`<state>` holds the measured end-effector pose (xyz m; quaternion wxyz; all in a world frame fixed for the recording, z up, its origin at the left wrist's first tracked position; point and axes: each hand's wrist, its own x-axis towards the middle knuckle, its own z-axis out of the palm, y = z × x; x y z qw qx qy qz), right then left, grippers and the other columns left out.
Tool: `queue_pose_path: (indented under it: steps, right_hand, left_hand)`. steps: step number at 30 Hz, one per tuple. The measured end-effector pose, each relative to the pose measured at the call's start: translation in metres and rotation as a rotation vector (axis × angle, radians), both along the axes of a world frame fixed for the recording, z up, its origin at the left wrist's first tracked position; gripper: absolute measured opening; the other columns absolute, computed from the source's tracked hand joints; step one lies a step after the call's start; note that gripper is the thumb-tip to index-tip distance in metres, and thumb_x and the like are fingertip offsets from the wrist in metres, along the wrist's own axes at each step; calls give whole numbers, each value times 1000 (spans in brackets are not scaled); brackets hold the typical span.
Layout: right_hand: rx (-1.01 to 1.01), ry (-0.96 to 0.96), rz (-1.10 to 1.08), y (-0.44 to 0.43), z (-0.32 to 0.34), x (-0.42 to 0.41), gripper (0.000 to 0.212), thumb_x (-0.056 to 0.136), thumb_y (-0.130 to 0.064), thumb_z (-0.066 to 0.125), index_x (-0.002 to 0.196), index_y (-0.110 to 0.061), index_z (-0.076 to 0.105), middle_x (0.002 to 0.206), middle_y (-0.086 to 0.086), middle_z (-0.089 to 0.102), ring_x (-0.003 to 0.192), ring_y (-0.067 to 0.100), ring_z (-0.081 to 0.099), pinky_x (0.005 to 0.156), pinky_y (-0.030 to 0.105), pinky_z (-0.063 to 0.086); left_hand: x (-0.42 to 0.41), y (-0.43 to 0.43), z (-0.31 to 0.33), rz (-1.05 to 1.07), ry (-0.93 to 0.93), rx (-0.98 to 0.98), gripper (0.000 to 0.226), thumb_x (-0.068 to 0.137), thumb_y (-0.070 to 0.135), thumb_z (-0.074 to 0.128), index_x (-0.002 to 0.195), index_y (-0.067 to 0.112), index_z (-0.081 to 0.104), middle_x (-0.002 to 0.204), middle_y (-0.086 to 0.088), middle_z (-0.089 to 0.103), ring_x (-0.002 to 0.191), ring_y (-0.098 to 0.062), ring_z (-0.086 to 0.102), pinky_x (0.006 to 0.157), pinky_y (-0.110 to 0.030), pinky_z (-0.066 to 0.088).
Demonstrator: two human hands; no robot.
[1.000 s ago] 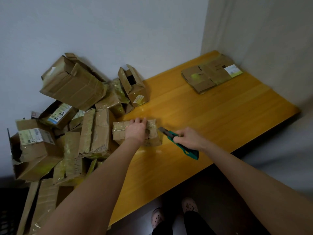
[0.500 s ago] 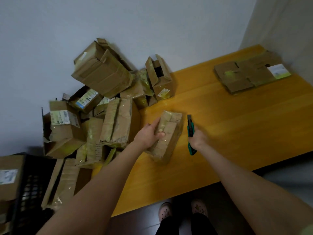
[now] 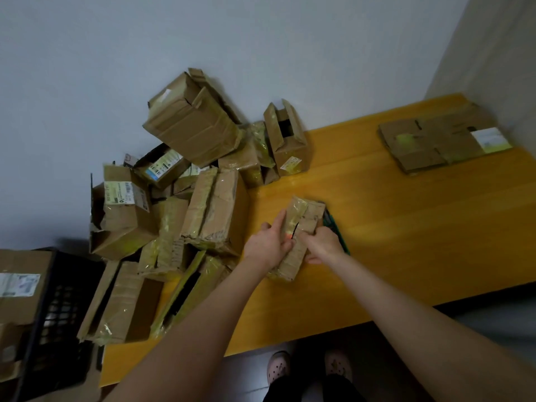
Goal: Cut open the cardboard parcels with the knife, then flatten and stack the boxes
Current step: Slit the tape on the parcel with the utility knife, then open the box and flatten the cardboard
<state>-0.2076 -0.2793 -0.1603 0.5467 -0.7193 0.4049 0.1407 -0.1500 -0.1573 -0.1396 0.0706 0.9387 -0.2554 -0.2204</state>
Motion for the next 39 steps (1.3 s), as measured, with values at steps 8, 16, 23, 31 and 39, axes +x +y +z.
queue_pose_path:
  steps: [8, 16, 23, 31, 39]
  right_hand:
    - [-119, 23, 16, 8, -3, 7, 21, 97, -21, 53, 94, -4, 64, 92, 12, 68, 53, 19, 64, 44, 25, 54]
    - [-55, 16, -33, 9, -5, 9, 20, 97, -20, 55, 93, -1, 62, 93, 16, 69, 62, 24, 68, 56, 32, 59]
    - [-27, 14, -39, 6, -5, 5, 26, 98, -19, 54, 112, 2, 60, 111, 17, 64, 62, 17, 60, 64, 32, 59]
    - [-225, -20, 115, 11, 2, -1, 24, 98, -21, 53, 83, -5, 62, 84, 9, 67, 68, 23, 69, 67, 40, 61]
    - [-422, -5, 294, 17, 10, -5, 30, 97, -27, 50, 71, -13, 54, 82, 11, 68, 75, 29, 69, 68, 42, 59]
  left_hand:
    - [3, -13, 8, -54, -225, 239, 75, 89, 44, 62, 149, 22, 23, 132, -9, 43, 105, -28, 58, 63, -35, 46]
    - [15, -18, 25, -149, -255, 200, 22, 96, 17, 46, 109, 7, 61, 107, -11, 58, 93, -31, 62, 62, -33, 43]
    - [31, -2, 28, -68, -42, -27, 22, 95, 14, 46, 104, 9, 66, 88, -8, 63, 83, -26, 62, 68, -35, 52]
    - [29, -4, 30, -63, -172, 61, 57, 93, 30, 58, 144, 18, 37, 114, -10, 61, 98, -29, 63, 77, -38, 56]
    - [23, -10, 23, -89, -384, 15, 21, 98, 15, 48, 112, 13, 64, 93, -5, 65, 83, -25, 66, 61, -30, 49]
